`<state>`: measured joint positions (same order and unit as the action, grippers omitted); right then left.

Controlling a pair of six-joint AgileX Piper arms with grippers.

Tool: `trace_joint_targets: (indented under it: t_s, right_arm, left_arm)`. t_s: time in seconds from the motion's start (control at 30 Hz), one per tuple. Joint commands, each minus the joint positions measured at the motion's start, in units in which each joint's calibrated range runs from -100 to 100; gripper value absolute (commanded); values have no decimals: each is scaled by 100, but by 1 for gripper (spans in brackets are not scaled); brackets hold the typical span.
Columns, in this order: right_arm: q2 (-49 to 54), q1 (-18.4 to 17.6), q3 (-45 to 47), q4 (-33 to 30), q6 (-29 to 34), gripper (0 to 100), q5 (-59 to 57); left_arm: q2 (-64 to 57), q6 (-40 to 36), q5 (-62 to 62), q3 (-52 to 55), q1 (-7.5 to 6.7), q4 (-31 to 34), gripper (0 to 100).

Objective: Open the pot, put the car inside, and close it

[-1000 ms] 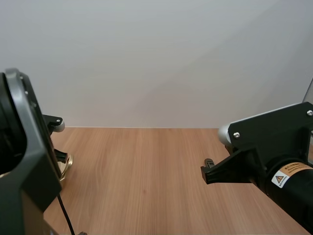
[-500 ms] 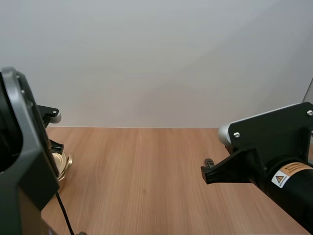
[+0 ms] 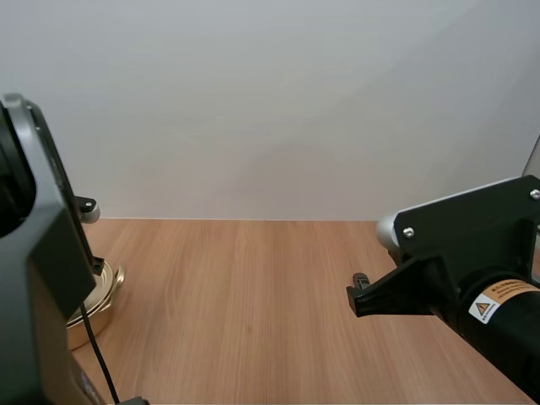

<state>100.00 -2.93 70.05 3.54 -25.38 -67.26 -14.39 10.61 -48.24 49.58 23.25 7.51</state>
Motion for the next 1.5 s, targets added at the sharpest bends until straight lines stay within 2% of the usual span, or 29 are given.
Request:
trace_joint_targets:
  t_s: [0.0,0.07,0.1,0.3,0.57,0.83,1.03,1.13,1.27,1.37,1.47]
  right_arm:
    - [0,-1,0,5,-2,0,-4]
    - [0,-1,0,5,-2,0,-4]
    - [0,-1,0,5,-2,0,-4]
    - [0,-1,0,5,-2,0,-4]
    - [0,-1,0,-16,-2,0,-10]
    - [0,-1,0,-262,-2,0,240]
    - [-90,-1,0,-703,-171,0,1269]
    - [-644,-1,0,-785,-411,0,2000]
    - [-1866,80,0,-782,-477,0,2677]
    - [-2933,120,-87,-508,-477,0,2697]
    - [-4055,120,-284,-161,-485,0,2697]
  left_arm:
    - [16,7,-5,4,3,-39,34]
    - [33,7,-5,4,3,-129,6]
    - [33,7,-5,4,3,-179,0]
    - [33,138,-200,4,3,-471,0]
    - [-167,807,-735,4,3,-1561,0]
    - [-1331,927,-901,-736,3,-2235,0]
    - [-2545,927,-1329,-1327,3,-3506,0]
    - [-3156,994,-1623,-1429,3,-4177,0]
    - [-3930,1712,-2244,-1429,3,-5142,0]
    - [-4310,2094,-3122,-1429,3,-5659,0]
    - [-4543,2132,-4068,-1519,3,-6072,0]
